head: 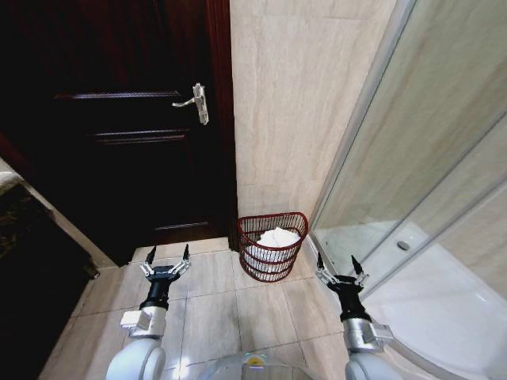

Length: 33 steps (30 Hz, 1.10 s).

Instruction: Discard the used towel into the hamper.

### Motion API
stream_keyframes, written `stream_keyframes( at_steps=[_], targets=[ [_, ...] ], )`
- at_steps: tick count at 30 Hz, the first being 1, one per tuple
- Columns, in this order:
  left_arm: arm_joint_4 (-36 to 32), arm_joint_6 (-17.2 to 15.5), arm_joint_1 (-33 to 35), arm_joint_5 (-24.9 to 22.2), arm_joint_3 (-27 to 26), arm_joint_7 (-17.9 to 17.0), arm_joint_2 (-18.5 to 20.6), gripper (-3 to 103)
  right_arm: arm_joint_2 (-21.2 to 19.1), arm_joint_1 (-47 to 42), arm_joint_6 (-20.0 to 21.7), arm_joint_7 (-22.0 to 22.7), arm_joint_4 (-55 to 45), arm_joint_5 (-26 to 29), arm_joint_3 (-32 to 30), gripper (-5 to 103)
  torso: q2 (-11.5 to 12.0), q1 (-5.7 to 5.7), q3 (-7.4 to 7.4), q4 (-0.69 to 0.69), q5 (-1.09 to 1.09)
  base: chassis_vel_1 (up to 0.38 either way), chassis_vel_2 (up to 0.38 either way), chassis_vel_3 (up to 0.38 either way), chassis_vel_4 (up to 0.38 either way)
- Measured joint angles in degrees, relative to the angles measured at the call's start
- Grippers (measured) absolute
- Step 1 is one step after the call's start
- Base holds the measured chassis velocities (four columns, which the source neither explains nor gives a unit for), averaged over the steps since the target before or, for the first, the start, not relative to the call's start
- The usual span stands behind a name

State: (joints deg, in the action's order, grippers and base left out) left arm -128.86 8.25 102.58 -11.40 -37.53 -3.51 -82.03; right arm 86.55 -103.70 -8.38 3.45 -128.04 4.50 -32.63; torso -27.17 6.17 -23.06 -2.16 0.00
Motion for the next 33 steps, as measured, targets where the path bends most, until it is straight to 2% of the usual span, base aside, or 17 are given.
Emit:
stream_keyframes(
  at_steps=[24,33],
  targets=[
    [0.36,0.1,-0.62,-0.05,-0.04,-0.49,-0.39,100,0.57,-0.64,-1.09,1.16,-0.08,-1.5,1.62,100,0.0,0.0,0.0,0.0,0.0,-0.009,-0.01,-0.013,-0.011],
    [1.44,1.84,-1.24,-0.01,-0.1,-1.06,-0.1,100,0.76,-0.5,-1.59,1.64,0.16,-1.5,1.77,100,0.0,0.0,0.0,0.02,0.0,-0.072,-0.073,-0.081,-0.076]
  ],
)
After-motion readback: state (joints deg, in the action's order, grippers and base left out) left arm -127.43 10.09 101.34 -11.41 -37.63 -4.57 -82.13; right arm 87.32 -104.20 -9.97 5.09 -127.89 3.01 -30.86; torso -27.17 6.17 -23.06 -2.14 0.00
